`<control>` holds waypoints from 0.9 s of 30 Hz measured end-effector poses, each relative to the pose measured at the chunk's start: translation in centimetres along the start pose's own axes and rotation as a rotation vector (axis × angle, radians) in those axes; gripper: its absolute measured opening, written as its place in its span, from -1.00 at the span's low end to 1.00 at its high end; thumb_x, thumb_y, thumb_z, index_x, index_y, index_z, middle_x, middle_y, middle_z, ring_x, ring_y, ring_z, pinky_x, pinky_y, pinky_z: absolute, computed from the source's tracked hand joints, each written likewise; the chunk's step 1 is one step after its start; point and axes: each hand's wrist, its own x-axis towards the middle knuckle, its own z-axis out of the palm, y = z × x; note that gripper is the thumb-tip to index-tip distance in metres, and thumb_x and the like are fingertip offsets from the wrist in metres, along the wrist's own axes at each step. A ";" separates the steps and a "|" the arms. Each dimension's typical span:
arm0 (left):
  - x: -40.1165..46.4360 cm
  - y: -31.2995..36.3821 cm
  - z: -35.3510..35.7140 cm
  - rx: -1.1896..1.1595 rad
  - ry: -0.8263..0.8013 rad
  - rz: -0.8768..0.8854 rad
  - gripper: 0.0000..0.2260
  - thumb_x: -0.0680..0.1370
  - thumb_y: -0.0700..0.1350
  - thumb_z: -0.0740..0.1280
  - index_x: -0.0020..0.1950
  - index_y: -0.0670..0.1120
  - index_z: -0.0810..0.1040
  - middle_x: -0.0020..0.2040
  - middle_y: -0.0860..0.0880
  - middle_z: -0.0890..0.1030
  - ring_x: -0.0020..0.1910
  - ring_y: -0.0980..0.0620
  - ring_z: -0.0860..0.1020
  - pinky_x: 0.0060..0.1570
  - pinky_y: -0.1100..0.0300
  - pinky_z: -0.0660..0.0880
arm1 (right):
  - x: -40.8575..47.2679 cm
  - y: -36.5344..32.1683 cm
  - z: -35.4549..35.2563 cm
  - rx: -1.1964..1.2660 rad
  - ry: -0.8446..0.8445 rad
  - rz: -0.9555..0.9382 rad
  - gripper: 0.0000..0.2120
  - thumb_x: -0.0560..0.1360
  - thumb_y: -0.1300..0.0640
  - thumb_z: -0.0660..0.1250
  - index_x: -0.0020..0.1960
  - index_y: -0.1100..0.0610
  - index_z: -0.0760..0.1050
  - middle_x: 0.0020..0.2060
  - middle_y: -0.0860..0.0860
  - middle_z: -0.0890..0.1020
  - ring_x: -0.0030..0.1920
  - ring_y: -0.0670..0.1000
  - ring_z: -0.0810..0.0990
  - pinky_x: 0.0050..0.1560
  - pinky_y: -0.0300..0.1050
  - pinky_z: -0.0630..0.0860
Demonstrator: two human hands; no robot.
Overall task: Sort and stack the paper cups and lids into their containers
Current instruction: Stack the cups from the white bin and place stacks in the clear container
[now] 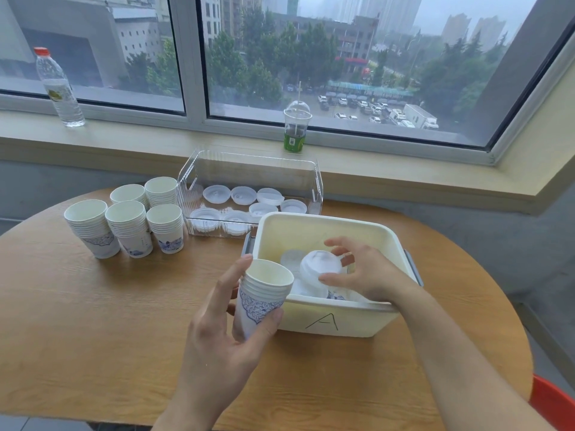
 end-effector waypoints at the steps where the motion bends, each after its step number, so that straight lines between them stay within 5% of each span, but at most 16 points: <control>1: 0.0 0.0 0.0 -0.001 -0.001 0.001 -0.34 0.44 0.21 0.51 0.51 0.31 0.40 0.23 0.24 0.62 0.13 0.06 0.62 0.03 0.46 0.46 | 0.0 0.0 0.0 0.088 -0.009 -0.014 -0.33 0.41 -0.08 0.63 0.44 -0.15 0.44 0.23 -0.13 0.58 0.16 -0.13 0.60 0.22 -0.14 0.56; 7: 0.1 -0.2 0.1 0.009 0.002 0.004 -0.33 0.43 0.14 0.55 0.51 0.31 0.41 0.21 0.25 0.62 0.12 0.06 0.62 0.03 0.46 0.45 | 0.8 1.6 -0.6 0.044 0.135 0.008 -0.42 0.47 -0.04 0.59 0.42 -0.13 0.47 0.21 -0.13 0.58 0.16 -0.13 0.59 0.22 -0.09 0.58; 15: 0.1 -0.4 0.2 0.005 -0.004 0.017 -0.32 0.43 0.12 0.55 0.52 0.27 0.41 0.17 0.18 0.66 0.12 0.06 0.62 0.03 0.46 0.46 | 1.8 2.7 -0.1 -0.093 0.017 0.064 -0.49 0.53 -0.04 0.52 0.44 -0.16 0.48 0.32 -0.10 0.54 0.24 -0.07 0.57 0.30 -0.13 0.49; 27: 0.1 -0.3 0.1 0.009 -0.009 0.020 -0.32 0.42 0.15 0.54 0.51 0.33 0.40 0.20 0.23 0.63 0.13 0.08 0.62 0.03 0.46 0.46 | 1.3 2.5 -0.2 -0.023 -0.077 -0.006 -0.86 0.57 0.13 0.50 0.08 -0.08 0.70 0.01 -0.10 0.71 -0.11 -0.10 0.58 -0.05 -0.35 0.52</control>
